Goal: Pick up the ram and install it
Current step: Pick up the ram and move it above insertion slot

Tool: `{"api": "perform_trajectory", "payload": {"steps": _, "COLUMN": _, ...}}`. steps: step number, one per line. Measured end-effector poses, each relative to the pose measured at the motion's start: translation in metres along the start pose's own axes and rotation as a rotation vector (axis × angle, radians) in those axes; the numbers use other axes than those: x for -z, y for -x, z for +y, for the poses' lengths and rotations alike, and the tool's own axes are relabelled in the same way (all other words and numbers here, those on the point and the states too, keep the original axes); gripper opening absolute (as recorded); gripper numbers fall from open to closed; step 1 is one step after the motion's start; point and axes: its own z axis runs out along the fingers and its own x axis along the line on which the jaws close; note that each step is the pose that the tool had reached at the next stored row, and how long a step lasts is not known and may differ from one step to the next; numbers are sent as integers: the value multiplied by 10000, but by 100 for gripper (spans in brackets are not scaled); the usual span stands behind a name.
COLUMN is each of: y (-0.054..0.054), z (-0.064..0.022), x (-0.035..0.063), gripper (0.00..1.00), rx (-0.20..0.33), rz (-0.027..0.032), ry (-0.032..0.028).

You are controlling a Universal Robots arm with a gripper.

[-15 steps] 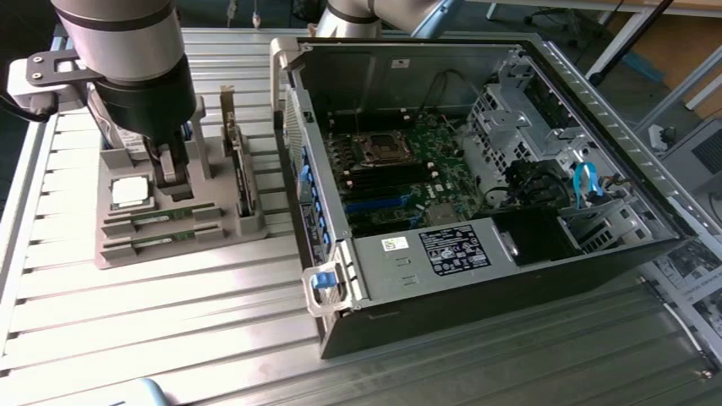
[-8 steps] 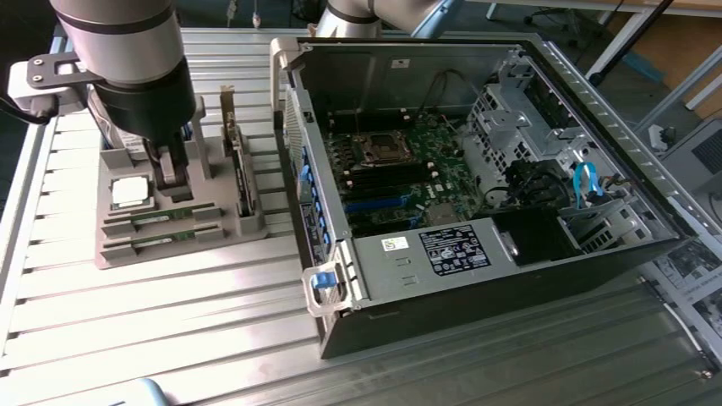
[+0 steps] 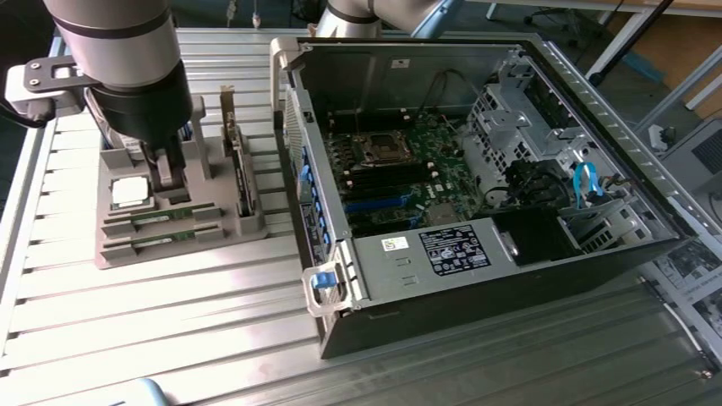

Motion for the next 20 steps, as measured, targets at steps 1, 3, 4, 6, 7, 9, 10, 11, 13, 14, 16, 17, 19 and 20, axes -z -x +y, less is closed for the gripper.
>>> {"api": "perform_trajectory", "payload": {"steps": 1, "y": 0, "z": 5, "x": -3, "gripper": 30, "rx": 0, "rz": 1, "ry": 1}}
{"api": "perform_trajectory", "payload": {"steps": 3, "y": 2, "z": 13, "x": -10, "gripper": 30, "rx": -1, "rz": 1, "ry": 1}}
{"api": "perform_trajectory", "payload": {"steps": 4, "y": 2, "z": 16, "x": -14, "gripper": 30, "rx": -1, "rz": 0, "ry": 0}}
{"api": "perform_trajectory", "payload": {"steps": 6, "y": 3, "z": 24, "x": -23, "gripper": 30, "rx": -1, "rz": 0, "ry": 1}}
{"api": "perform_trajectory", "payload": {"steps": 7, "y": 4, "z": 26, "x": -26, "gripper": 30, "rx": -1, "rz": 1, "ry": 2}}
{"api": "perform_trajectory", "payload": {"steps": 9, "y": 4, "z": 32, "x": -34, "gripper": 30, "rx": 0, "rz": 1, "ry": 2}}
{"api": "perform_trajectory", "payload": {"steps": 10, "y": 4, "z": 34, "x": -37, "gripper": 30, "rx": 0, "rz": 2, "ry": 2}}
{"api": "perform_trajectory", "payload": {"steps": 11, "y": 5, "z": 36, "x": -41, "gripper": 30, "rx": -1, "rz": 1, "ry": 3}}
{"api": "perform_trajectory", "payload": {"steps": 13, "y": 5, "z": 38, "x": -48, "gripper": 30, "rx": 0, "rz": 1, "ry": 2}}
{"api": "perform_trajectory", "payload": {"steps": 14, "y": 5, "z": 39, "x": -52, "gripper": 30, "rx": 0, "rz": 1, "ry": 2}}
{"api": "perform_trajectory", "payload": {"steps": 16, "y": 6, "z": 42, "x": -60, "gripper": 30, "rx": 0, "rz": 1, "ry": 1}}
{"api": "perform_trajectory", "payload": {"steps": 17, "y": 6, "z": 42, "x": -64, "gripper": 30, "rx": 0, "rz": 0, "ry": 1}}
{"api": "perform_trajectory", "payload": {"steps": 19, "y": 7, "z": 44, "x": -71, "gripper": 30, "rx": -1, "rz": 1, "ry": 1}}
{"api": "perform_trajectory", "payload": {"steps": 20, "y": 7, "z": 45, "x": -75, "gripper": 30, "rx": -1, "rz": 1, "ry": 1}}
